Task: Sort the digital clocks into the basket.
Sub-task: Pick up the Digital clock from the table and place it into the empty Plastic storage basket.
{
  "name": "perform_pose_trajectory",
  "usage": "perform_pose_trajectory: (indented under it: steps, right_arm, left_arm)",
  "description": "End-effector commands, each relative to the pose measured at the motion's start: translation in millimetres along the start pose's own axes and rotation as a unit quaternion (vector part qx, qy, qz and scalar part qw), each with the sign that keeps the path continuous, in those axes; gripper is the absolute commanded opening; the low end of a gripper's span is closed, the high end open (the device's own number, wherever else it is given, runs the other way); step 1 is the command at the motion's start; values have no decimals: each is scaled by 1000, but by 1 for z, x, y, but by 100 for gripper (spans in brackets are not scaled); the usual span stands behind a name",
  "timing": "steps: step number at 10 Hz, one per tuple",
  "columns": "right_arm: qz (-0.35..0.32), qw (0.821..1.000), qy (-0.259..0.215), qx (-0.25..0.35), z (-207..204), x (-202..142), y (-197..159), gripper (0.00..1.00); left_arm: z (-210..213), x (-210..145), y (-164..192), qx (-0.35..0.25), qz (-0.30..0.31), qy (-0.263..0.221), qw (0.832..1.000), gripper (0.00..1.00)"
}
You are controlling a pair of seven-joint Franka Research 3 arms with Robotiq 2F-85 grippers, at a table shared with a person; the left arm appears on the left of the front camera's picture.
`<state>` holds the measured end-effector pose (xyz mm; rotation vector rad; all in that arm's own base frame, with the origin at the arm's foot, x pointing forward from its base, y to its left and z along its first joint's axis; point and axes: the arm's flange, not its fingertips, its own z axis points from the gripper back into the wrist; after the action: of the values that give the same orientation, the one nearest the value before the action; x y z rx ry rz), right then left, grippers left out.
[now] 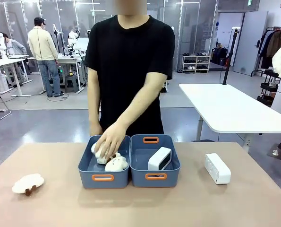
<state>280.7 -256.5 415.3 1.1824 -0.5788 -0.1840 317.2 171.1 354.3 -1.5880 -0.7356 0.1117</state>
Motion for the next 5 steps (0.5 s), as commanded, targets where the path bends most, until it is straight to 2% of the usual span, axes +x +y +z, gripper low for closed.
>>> perform_pose_trajectory:
  steps: [1, 3, 4, 5]
  right_arm:
    - [3, 1000, 6, 0, 2, -1, 1, 100]
    - [0, 1000, 0, 0, 0, 0, 0, 100]
    - [151, 975, 22, -160, 7, 23, 48, 100]
    - [220, 935, 71, -270, -29, 40, 81, 100]
  left_arm:
    - [5, 5, -8, 11, 4, -9, 1000, 98]
    - [5, 5, -8, 11, 4, -9, 1000, 98]
    - [5, 5, -8, 11, 4, -9, 1000, 98]
    - [5, 5, -8, 11, 4, -9, 1000, 98]
